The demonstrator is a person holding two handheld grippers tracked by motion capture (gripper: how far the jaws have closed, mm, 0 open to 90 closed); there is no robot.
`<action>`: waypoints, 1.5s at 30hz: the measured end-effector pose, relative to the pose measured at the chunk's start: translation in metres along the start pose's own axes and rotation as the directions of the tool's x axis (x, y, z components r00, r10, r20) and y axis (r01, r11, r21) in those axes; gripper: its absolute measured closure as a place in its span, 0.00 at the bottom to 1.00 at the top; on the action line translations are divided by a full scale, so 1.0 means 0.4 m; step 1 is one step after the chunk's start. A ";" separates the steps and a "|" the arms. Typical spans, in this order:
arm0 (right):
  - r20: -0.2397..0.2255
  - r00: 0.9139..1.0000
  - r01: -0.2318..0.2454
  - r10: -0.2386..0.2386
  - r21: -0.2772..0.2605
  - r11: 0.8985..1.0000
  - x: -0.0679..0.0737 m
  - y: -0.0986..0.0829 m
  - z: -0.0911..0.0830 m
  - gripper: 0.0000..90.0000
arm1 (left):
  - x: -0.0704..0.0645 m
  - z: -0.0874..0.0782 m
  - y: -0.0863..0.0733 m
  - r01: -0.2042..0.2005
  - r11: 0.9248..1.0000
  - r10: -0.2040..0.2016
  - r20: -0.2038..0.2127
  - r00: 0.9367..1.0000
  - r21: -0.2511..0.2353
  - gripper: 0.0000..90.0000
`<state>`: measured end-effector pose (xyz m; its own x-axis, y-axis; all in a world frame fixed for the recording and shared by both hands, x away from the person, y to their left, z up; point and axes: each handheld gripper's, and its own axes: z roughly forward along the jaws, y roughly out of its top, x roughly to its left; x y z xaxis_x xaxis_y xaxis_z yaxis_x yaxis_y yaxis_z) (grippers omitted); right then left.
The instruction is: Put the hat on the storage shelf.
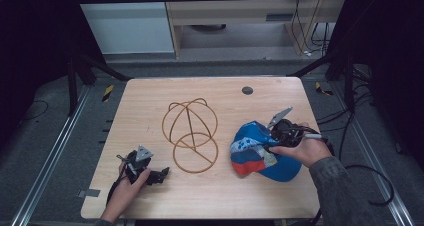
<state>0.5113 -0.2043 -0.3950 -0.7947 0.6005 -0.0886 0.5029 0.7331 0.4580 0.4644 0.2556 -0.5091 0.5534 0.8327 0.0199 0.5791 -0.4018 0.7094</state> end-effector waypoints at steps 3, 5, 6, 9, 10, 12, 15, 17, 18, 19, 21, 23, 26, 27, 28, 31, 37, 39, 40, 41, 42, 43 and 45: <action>-0.004 1.000 0.007 -0.007 0.006 1.000 0.001 0.005 0.006 0.55 | 0.000 0.000 0.000 0.001 1.000 -0.001 -0.001 1.000 0.000 0.00; -0.006 1.000 0.016 -0.016 0.015 1.000 0.002 0.012 0.012 0.59 | -0.001 0.000 0.000 0.001 1.000 -0.001 -0.001 1.000 0.000 0.00; -0.007 1.000 0.019 -0.018 0.019 1.000 0.002 0.013 0.013 0.59 | -0.001 0.000 0.000 0.001 1.000 -0.001 -0.001 1.000 0.000 0.00; -0.008 1.000 0.016 -0.016 0.020 1.000 0.002 0.015 0.015 0.62 | -0.001 0.000 0.000 0.001 1.000 -0.001 -0.001 1.000 0.000 0.00; -0.016 1.000 0.020 -0.019 0.024 1.000 0.002 0.015 0.018 0.64 | -0.001 0.000 0.000 0.001 1.000 -0.001 -0.001 1.000 0.000 0.00; -0.016 1.000 0.022 -0.022 0.027 0.999 0.001 0.015 0.019 0.68 | -0.001 0.000 0.000 0.001 1.000 -0.001 -0.001 1.000 0.000 0.00; -0.020 1.000 0.018 -0.017 0.031 0.999 -0.001 0.015 0.021 0.72 | -0.001 0.000 0.000 0.001 1.000 -0.001 -0.001 1.000 0.000 0.00; -0.027 0.999 0.020 -0.019 0.032 0.999 -0.002 0.015 0.023 0.74 | -0.001 0.000 0.000 0.001 1.000 -0.001 -0.001 1.000 0.000 0.00; -0.027 0.999 0.020 -0.019 0.032 0.999 -0.002 0.015 0.023 0.74 | -0.001 0.000 0.000 0.001 1.000 -0.001 -0.001 1.000 0.000 0.00; -0.027 0.999 0.022 -0.021 0.032 0.999 -0.002 0.017 0.024 0.77 | -0.001 0.000 0.000 0.001 1.000 -0.001 -0.001 1.000 0.000 0.00; -0.030 0.999 0.018 -0.017 0.032 0.999 0.000 0.019 0.025 0.79 | -0.001 0.000 0.000 0.001 1.000 -0.001 -0.001 1.000 0.000 0.00; -0.031 0.999 0.020 -0.019 0.031 0.999 0.000 0.020 0.026 0.80 | -0.001 0.000 0.000 0.001 1.000 -0.001 -0.001 1.000 0.000 0.00; -0.030 0.999 0.028 -0.027 0.035 0.999 0.001 0.020 0.027 0.81 | -0.001 0.000 0.000 0.001 1.000 -0.001 -0.001 1.000 0.000 0.00; -0.028 0.999 0.027 -0.026 0.034 0.999 0.001 0.020 0.027 0.81 | -0.001 0.000 0.000 0.001 1.000 -0.001 -0.001 1.000 0.000 0.00; -0.030 0.999 0.024 -0.023 0.031 0.999 0.000 0.019 0.025 0.82 | -0.001 0.000 0.000 0.001 1.000 -0.001 -0.002 1.000 0.000 0.00; -0.031 0.999 0.023 -0.022 0.036 0.999 -0.001 0.016 0.025 0.83 | -0.001 0.000 0.000 0.001 1.000 -0.001 -0.002 1.000 0.000 0.00; -0.038 0.999 0.013 -0.012 0.038 0.999 -0.005 0.011 0.029 0.90 | -0.001 0.000 0.000 0.001 1.000 -0.001 -0.002 1.000 0.000 0.00; -0.037 0.999 0.012 -0.011 0.041 0.999 -0.005 0.009 0.032 0.91 | -0.001 0.000 0.000 0.001 1.000 -0.001 -0.002 1.000 0.000 0.00; -0.040 0.999 0.010 -0.008 0.045 0.999 -0.004 0.008 0.033 0.93 | -0.001 0.000 0.000 0.001 1.000 -0.001 -0.002 1.000 0.000 0.00; -0.044 0.999 0.011 -0.009 0.048 0.999 -0.004 0.006 0.035 0.98 | -0.001 0.000 0.000 0.001 1.000 -0.001 -0.002 1.000 0.000 0.00; -0.044 0.999 0.011 -0.009 0.048 0.999 -0.004 0.006 0.035 0.98 | -0.001 0.000 0.000 0.001 1.000 -0.001 -0.002 1.000 0.000 0.00; -0.047 0.999 0.012 -0.010 0.047 0.999 -0.006 0.006 0.031 1.00 | -0.001 0.000 0.000 0.001 1.000 -0.001 -0.002 1.000 0.000 0.00; -0.051 0.999 0.008 -0.006 0.049 0.999 -0.006 0.008 0.023 1.00 | -0.001 0.000 0.000 0.001 1.000 -0.001 -0.002 1.000 0.000 0.00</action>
<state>0.5179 -0.2003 -0.4015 -0.8138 0.5793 -0.0459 0.5125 0.7528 0.4132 0.4640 0.2553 -0.5091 0.5517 0.8338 0.0201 0.5797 -0.4007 0.7095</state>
